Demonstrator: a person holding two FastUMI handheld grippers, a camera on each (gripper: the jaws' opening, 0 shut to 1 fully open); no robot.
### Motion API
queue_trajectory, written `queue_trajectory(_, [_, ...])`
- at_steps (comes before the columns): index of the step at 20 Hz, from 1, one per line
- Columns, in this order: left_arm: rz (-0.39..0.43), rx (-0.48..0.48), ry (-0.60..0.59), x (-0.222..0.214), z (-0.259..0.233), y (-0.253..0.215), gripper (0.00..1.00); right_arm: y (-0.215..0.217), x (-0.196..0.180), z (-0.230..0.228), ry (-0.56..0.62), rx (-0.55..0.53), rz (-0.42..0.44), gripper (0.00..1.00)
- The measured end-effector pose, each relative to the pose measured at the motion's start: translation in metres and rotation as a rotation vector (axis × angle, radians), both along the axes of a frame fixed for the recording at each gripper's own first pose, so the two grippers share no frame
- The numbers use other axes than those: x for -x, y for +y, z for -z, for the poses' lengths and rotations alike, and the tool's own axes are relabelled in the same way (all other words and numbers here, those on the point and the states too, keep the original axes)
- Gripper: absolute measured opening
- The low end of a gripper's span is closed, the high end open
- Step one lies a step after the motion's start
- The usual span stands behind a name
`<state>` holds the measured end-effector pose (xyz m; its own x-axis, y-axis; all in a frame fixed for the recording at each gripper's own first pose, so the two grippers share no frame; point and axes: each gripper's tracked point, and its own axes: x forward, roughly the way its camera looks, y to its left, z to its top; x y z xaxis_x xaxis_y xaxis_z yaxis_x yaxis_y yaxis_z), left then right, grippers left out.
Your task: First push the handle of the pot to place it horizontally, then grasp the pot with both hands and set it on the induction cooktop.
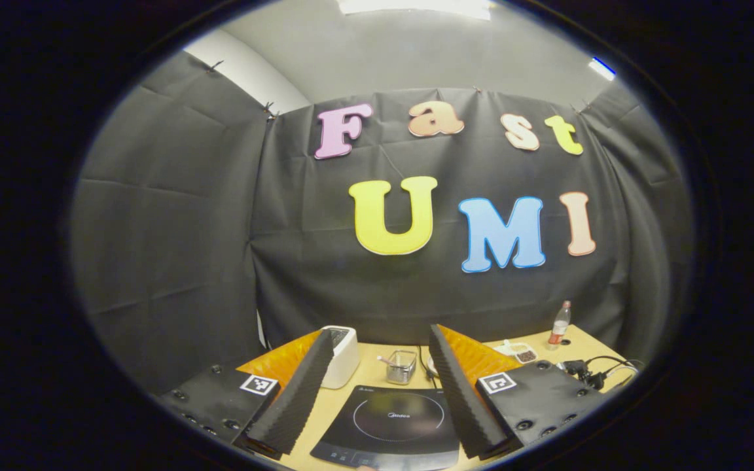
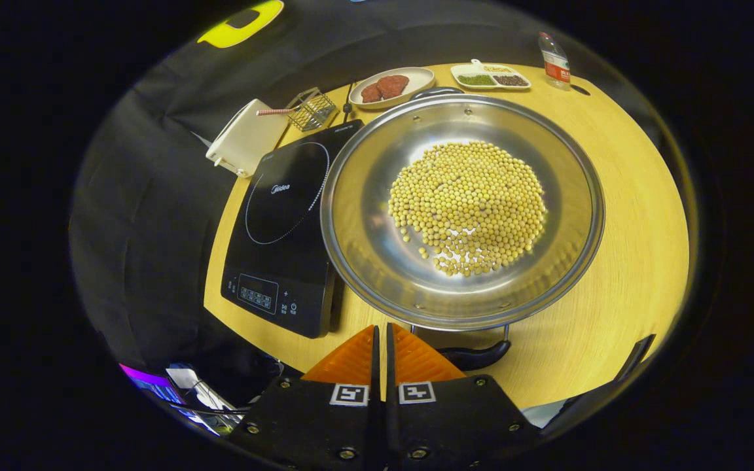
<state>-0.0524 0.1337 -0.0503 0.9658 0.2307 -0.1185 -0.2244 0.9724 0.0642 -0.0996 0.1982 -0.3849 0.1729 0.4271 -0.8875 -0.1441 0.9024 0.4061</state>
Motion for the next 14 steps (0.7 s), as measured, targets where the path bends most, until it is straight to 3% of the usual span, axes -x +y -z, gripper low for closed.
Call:
queue_trajectory(5, [-0.005, -0.006, 0.008, -0.003, 0.000, -0.002, 0.95, 0.006, -0.006, 0.007, 0.044, -0.077, 0.094, 0.01])
queue_trajectory(14, [0.032, -0.011, 0.001, -0.012, -0.002, -0.028, 0.96, -0.014, -0.004, 0.010, 0.039, -0.091, 0.129, 0.01])
